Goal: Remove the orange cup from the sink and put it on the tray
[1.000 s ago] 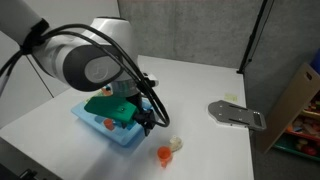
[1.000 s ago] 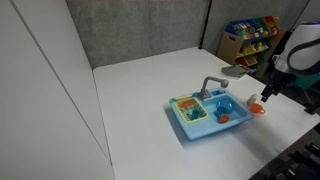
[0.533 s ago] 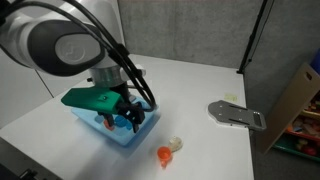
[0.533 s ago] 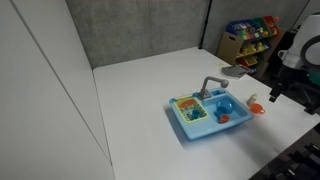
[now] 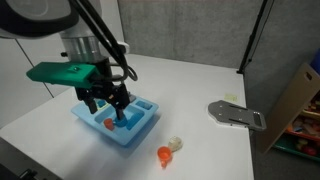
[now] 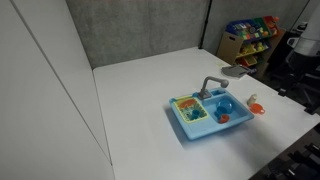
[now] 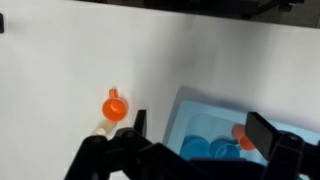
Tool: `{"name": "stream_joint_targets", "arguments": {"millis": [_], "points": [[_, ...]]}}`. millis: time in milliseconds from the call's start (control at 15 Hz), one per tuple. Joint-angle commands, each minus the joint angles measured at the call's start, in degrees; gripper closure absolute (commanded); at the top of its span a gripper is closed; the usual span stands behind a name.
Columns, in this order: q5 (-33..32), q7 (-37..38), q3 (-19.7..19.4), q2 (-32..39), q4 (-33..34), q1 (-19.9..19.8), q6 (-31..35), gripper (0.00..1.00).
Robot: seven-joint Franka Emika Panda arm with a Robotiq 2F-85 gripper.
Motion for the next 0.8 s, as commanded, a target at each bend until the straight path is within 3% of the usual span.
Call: {"name": "stream_joint_targets", "arguments": {"millis": [0, 733], "points": [[2.5, -0.5, 0.0, -6.8, -1.4, 1.1, -4.7, 0.00], [7.1, -1.5, -1.2, -21.7, -1.9, 2.3, -12.5, 0.00]]}}
